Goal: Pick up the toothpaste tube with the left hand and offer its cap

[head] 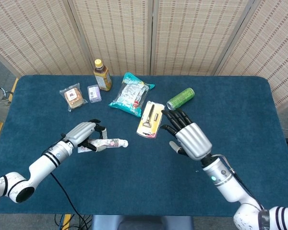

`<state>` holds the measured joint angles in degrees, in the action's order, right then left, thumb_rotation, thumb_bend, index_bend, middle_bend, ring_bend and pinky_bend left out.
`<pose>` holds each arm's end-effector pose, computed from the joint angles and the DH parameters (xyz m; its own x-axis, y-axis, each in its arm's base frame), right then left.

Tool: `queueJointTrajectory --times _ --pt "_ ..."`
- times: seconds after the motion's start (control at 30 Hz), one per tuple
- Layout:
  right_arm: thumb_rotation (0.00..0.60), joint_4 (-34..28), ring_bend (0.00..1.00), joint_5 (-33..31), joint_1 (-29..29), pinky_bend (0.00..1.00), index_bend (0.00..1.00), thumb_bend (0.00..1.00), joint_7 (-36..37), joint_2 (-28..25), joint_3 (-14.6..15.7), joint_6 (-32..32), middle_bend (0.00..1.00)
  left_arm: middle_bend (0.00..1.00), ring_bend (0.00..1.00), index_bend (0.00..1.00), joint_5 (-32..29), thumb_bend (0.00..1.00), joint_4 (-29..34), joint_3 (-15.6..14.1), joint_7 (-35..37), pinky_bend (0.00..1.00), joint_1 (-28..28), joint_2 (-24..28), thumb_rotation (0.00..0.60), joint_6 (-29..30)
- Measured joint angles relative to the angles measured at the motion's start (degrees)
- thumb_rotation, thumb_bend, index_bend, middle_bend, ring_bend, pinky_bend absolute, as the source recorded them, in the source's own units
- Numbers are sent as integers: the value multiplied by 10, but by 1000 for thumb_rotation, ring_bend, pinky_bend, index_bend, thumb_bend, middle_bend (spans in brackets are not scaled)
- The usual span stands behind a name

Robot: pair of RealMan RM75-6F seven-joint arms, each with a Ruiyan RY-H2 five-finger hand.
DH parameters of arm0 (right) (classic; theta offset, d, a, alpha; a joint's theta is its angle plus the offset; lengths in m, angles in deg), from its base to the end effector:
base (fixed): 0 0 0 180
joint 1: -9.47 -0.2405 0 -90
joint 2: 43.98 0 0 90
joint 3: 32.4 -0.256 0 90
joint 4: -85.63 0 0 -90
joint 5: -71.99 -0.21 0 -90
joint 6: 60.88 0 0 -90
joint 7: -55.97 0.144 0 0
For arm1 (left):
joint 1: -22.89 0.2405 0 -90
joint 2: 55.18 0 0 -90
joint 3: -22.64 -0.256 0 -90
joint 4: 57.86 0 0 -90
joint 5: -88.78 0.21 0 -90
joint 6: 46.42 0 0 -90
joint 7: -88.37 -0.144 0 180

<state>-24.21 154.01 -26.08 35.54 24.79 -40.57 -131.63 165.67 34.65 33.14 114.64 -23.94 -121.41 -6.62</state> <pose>-0.1102 -0.2860 0.0964 0.4025 0.0197 0.9152 -0.7704 -0.5327 0.3503 -0.1401 0.3639 0.0723 0.1304 0.5351 0.8347 0.9445 -0.3232 0.0596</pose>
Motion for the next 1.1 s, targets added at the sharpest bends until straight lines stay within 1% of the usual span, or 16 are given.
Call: queueJointTrajectory --times 0.2,0.23,0.33,0.37,0.4,0.43,0.5,0.63,0.7,0.73,0.83,0.87,0.93,1.0,1.1 --pt "600 -11 0 17 42 0 302 282 11 -40 15 -37 17 580 348 562 35 392 -74 -26 7 82 12 -52 518 25" --pt "600 -12 0 19 45 0 302 282 12 -42 16 -39 17 578 347 561 42 391 -88 -31 8 83 14 -62 512 31" --pt "600 -13 0 22 56 0 302 282 18 -49 20 -48 17 549 338 541 52 391 -117 -42 14 84 18 -84 464 38" --pt "600 -13 0 23 61 0 302 282 19 -51 21 -52 17 539 333 536 54 391 -128 -44 16 83 19 -91 469 40" --pt "600 -13 0 25 68 0 302 282 21 -55 23 -56 17 529 327 533 57 390 -139 -47 19 83 21 -98 456 42" --pt "600 -12 0 27 72 0 302 282 22 -57 25 -59 17 522 319 531 61 390 -154 -50 22 83 22 -107 455 46" --pt "600 -11 0 28 80 0 302 282 22 -62 27 -62 16 515 303 530 69 390 -178 -56 23 83 24 -121 470 54" --pt "600 -9 0 26 89 0 302 282 22 -70 28 -64 16 515 293 525 83 391 -230 -70 16 83 30 -152 433 71" --pt "600 -8 0 26 95 0 302 282 23 -73 28 -67 16 500 266 498 88 390 -248 -75 5 84 32 -162 399 77" --pt "600 -8 0 25 98 0 302 282 24 -74 28 -68 16 483 250 485 91 390 -258 -79 -4 83 33 -167 395 80" --pt "600 -6 0 25 105 0 302 282 27 -78 26 -73 17 406 198 413 95 385 -271 -85 -32 84 36 -174 346 86" --pt "600 -5 0 25 108 0 302 283 28 -79 26 -75 17 378 179 374 96 383 -272 -87 -40 84 37 -175 334 88" --pt "600 -5 0 24 113 0 302 282 31 -82 24 -79 17 319 138 286 94 382 -271 -88 -55 83 39 -174 318 92" --pt "600 -5 0 24 118 0 302 282 35 -86 23 -84 17 280 111 229 92 382 -264 -87 -62 83 40 -169 314 95" --pt "600 -5 0 25 126 0 302 282 40 -92 20 -91 17 251 89 201 87 382 -242 -84 -73 83 43 -152 290 101"
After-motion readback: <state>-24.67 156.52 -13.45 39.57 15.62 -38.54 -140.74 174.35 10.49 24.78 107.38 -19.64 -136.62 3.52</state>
